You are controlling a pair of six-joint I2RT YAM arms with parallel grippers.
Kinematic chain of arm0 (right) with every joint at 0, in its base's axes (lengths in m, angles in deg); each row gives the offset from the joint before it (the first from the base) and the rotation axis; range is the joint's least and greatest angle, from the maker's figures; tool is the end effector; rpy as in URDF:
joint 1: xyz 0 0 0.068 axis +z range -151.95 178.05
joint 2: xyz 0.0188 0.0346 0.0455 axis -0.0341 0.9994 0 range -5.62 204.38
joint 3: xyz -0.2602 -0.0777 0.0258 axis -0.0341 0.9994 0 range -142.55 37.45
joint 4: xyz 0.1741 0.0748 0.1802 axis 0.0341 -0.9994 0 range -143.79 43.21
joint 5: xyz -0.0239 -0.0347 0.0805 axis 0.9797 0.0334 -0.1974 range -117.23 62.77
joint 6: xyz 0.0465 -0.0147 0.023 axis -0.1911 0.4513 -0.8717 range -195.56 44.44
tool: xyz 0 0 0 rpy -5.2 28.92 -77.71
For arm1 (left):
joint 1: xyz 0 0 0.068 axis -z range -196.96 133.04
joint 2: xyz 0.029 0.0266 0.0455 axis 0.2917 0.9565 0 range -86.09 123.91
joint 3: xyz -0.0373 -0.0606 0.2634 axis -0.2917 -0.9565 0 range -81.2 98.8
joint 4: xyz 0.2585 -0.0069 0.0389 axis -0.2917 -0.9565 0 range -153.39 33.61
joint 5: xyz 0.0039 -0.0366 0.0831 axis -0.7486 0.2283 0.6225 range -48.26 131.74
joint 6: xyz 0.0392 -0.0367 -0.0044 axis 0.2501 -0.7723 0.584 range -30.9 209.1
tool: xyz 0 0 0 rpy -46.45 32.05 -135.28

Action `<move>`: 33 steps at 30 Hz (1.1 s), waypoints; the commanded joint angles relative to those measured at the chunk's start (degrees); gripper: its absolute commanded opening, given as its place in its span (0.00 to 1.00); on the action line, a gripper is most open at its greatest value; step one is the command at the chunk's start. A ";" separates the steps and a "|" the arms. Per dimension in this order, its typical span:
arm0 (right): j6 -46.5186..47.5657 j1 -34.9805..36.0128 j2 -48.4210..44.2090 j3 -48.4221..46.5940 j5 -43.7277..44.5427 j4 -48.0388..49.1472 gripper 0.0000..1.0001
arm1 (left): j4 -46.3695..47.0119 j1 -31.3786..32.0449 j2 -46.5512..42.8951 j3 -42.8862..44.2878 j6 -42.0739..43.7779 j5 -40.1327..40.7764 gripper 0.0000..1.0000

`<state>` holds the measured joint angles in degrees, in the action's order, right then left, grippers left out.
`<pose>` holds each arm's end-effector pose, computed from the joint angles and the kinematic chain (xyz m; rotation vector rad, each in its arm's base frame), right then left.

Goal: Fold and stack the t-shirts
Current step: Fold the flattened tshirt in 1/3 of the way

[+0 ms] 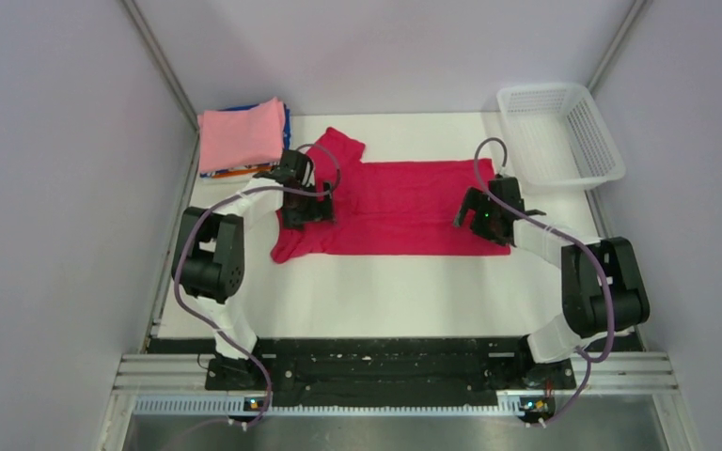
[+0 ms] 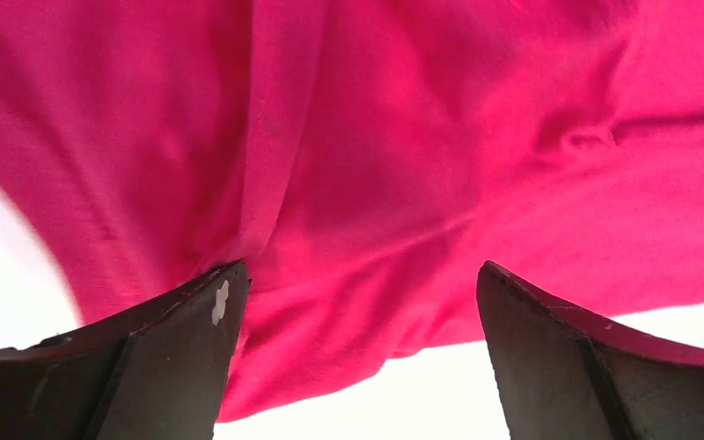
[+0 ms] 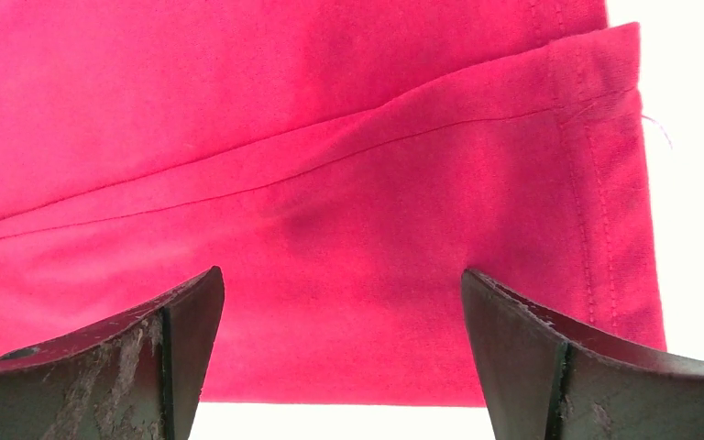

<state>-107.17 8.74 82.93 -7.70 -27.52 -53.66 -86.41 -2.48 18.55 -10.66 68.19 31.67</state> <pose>0.2971 0.0564 0.1683 0.4474 2.4362 0.3287 0.3575 -0.0987 0.1831 -0.0982 2.7324 -0.4203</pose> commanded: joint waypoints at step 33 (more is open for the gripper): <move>2.44 -0.57 0.83 -1.79 3.04 -1.98 0.99 | 7.90 0.86 -8.08 -10.07 -3.51 5.15 0.99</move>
<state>-105.31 8.63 83.07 -8.12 -25.16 -54.91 -81.78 -1.30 10.29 -20.47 65.24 29.99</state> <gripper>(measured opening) 0.985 0.990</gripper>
